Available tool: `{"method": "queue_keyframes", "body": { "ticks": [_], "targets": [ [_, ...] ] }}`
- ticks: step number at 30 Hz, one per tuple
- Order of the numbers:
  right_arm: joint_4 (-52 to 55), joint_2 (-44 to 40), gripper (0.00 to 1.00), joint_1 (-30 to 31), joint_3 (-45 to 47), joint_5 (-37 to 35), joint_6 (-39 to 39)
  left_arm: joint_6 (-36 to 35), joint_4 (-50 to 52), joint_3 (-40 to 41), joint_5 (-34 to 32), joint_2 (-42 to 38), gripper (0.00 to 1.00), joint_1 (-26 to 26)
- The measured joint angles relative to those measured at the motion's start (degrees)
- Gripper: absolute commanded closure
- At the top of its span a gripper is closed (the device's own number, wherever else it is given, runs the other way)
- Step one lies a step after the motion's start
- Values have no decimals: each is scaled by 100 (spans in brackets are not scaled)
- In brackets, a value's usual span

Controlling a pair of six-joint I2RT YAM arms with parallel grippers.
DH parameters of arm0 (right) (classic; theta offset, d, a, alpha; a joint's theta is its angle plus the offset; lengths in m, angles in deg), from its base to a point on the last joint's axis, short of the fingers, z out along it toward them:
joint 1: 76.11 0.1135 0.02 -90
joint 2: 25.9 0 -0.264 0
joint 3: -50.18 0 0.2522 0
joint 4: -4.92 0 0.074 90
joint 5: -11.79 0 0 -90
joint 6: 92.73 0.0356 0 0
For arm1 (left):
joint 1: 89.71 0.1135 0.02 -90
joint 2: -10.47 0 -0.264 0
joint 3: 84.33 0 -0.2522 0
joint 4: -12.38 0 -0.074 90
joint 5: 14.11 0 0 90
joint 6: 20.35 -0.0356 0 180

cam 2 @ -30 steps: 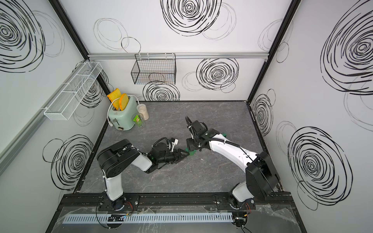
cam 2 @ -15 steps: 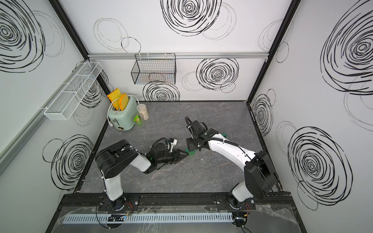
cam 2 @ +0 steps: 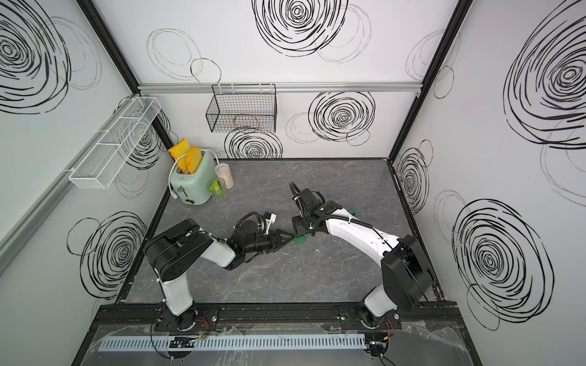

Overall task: Assemble the letter f with lego
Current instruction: Assemble the lego brick with the lego brick.

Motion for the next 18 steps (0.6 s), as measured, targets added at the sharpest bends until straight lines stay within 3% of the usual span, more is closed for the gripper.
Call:
{"method": "queue_keyframes", "body": {
  "ticks": [18],
  "targets": [
    [-68, 28, 44, -4, 35, 61, -140, -33, 17, -138, 50, 354, 48, 85]
  ]
}}
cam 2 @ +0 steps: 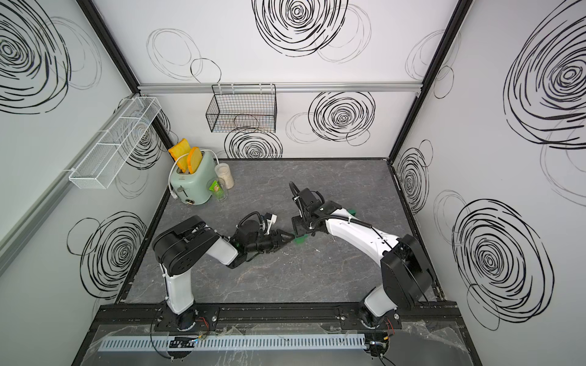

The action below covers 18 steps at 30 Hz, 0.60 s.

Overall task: Assemble the letter f with lego
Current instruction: Assemble the lego brick with the lego brick.

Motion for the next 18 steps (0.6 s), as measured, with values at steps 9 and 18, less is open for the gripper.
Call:
{"method": "queue_keyframes", "body": {
  "ticks": [9, 18],
  "targets": [
    [-136, -11, 44, -7, 103, 7, -37, -72, 98, 0, -13, -72, 43, 26],
    [-232, -13, 44, -111, 31, 11, -59, -570, 1224, 214, -459, -1517, 14, 101]
  ]
}}
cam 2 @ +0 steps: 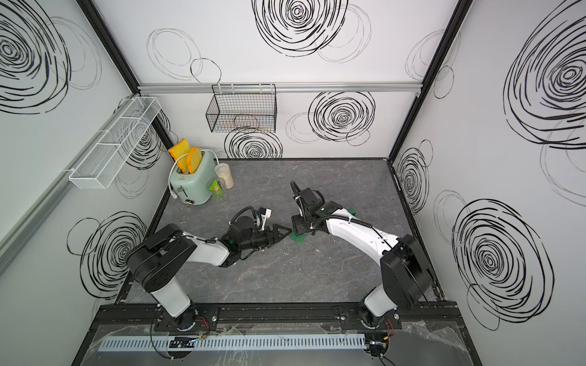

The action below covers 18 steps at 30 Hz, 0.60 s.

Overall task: Assemble the letter f with lego
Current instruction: Assemble the lego brick with the lego brick, then place the lego brick at the center of the board.

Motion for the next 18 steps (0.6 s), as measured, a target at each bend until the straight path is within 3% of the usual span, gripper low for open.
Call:
{"method": "queue_keyframes", "body": {
  "ticks": [9, 13, 18],
  "targets": [
    [114, 173, 43, -129, -352, 74, -26, -833, 2258, 214, -1038, -2284, 6, 0],
    [151, 42, 42, -157, -507, 184, -50, -1342, 3517, 31, -1451, -2900, 5, -2],
    [166, -433, 40, -168, -514, 649, -94, -2640, 4680, -566, -1954, -3248, 5, -208]
  ]
}}
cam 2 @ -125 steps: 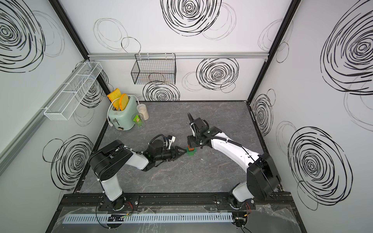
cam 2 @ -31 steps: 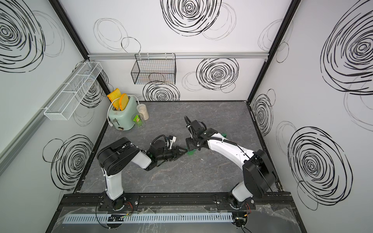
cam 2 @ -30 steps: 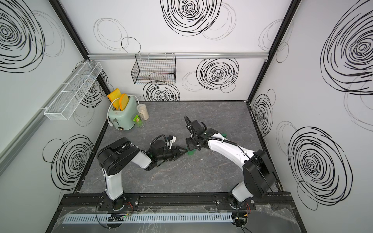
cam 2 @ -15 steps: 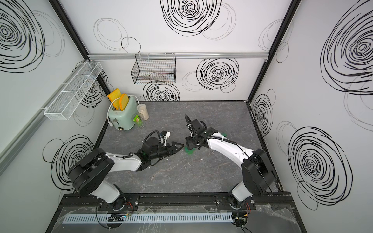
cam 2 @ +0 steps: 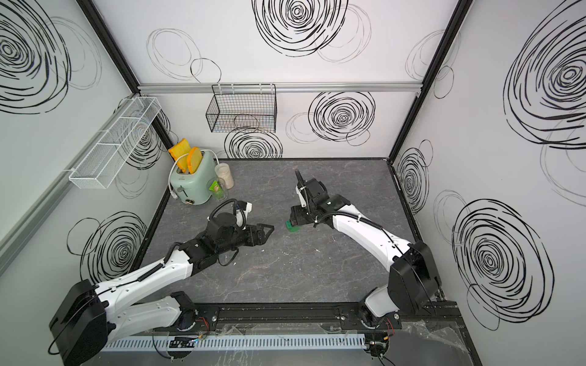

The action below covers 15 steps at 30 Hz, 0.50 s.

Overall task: Assemble the letter f with lego
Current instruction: Place the lego brick at the center of the board.

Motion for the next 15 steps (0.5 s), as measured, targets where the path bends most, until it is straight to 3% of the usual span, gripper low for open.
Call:
{"method": "queue_keyframes", "body": {
  "ticks": [6, 11, 15],
  "targets": [
    [17, -439, 38, 90, 0, 640, -96, -2275, 715, -437, -557, -415, 5, -857],
    [79, -599, 38, 363, 2, 1058, -166, -3919, 1040, -682, -772, -435, 6, -933],
    [103, -675, 38, 409, 15, 1357, -223, -4739, 1176, -671, -907, -428, 9, -955]
  ]
}}
